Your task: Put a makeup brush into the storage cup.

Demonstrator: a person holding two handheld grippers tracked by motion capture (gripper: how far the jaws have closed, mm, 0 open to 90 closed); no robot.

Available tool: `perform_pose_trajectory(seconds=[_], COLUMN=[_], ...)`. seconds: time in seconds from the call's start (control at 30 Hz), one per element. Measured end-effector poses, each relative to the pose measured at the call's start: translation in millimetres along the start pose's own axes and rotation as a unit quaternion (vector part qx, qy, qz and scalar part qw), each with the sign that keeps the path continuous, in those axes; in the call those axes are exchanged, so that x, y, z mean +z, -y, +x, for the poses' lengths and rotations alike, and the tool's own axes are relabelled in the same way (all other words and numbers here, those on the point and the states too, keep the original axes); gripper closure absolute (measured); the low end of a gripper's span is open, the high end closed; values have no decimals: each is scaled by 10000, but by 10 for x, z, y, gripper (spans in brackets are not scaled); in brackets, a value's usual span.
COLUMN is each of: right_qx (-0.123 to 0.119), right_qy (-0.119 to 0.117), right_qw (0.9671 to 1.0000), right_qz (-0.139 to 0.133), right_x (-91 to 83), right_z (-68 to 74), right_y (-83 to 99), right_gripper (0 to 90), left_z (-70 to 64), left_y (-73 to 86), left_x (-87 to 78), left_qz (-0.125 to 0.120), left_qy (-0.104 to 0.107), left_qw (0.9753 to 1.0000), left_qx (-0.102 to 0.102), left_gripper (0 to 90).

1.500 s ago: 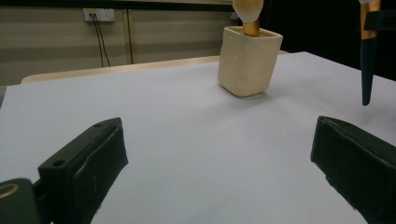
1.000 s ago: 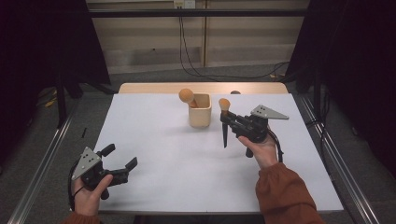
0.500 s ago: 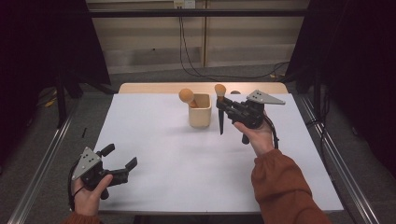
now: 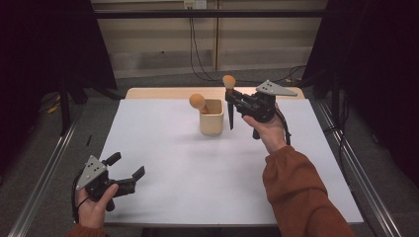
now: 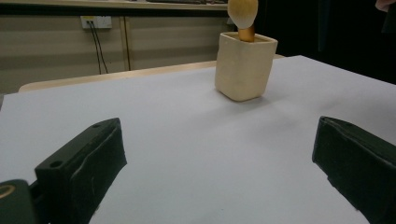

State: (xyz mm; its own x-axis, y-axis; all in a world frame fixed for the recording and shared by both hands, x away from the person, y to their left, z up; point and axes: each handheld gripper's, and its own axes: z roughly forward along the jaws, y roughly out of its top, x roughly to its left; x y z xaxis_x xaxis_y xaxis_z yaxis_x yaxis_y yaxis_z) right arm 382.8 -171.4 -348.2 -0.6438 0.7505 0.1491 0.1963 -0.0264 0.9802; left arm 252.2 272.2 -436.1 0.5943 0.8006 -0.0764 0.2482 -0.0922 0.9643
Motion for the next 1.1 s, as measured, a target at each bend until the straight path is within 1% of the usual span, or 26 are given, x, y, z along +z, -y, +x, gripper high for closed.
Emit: perform_pose_trajectory(seconds=[0.07, 0.13, 0.2, 0.3, 0.43, 0.47, 0.73, 0.83, 0.87, 0.93, 1.0, 1.1], right_qx=[-19, 45, 32, 16, -82, -96, -167, -150, -167, -148, -70, -115], right_qy=[13, 6, 77, 102, 128, 124, 165, 177, 186, 195, 189, 238], right_qw=[10000, 10000, 9999, 9999, 9999, 9999, 9997, 9997, 9997, 9997, 9998, 9996], right_qz=[-32, -77, -69, -70, -64, -63, -65, -45, -47, -19, -43, 23], right_x=[26, 52, 80, 124, 213, 230, 433, 492, 517, 555, 593, 642], right_z=[-9, -26, -38, -51, -56, -56, -66, -65, -68, -69, -73, -62], right_y=[-44, -82, -110, -147, -224, -238, -343, -357, -359, -355, -329, -273], right_gripper=[742, 742, 742, 742, 741, 742, 742, 742, 742, 741, 741, 742], left_z=[2, 5, 4, -5, 13, 10, 12, 11, 14, 17, 18, 20], left_y=[-1, 2, 7, 9, 6, 6, 3, 4, 4, 5, 5, 6], left_x=[-3, -2, -4, 7, 7, 6, -1, 0, 0, 1, 1, 0], left_qz=[17, 31, 92, 138, 108, 87, 98, 83, 107, 103, 106, 88], left_qy=[3, -8, -59, -39, -34, -34, -17, -12, -20, -7, -8, -7], left_qw=[10000, 10000, 9999, 9999, 9999, 9999, 10000, 10000, 9999, 9999, 9999, 10000], left_qx=[24, -12, -39, 20, -9, -48, 0, -20, 16, 17, 22, -1], left_gripper=[24, 24, 25, 25, 25, 25, 25, 25, 25, 24, 25, 25])
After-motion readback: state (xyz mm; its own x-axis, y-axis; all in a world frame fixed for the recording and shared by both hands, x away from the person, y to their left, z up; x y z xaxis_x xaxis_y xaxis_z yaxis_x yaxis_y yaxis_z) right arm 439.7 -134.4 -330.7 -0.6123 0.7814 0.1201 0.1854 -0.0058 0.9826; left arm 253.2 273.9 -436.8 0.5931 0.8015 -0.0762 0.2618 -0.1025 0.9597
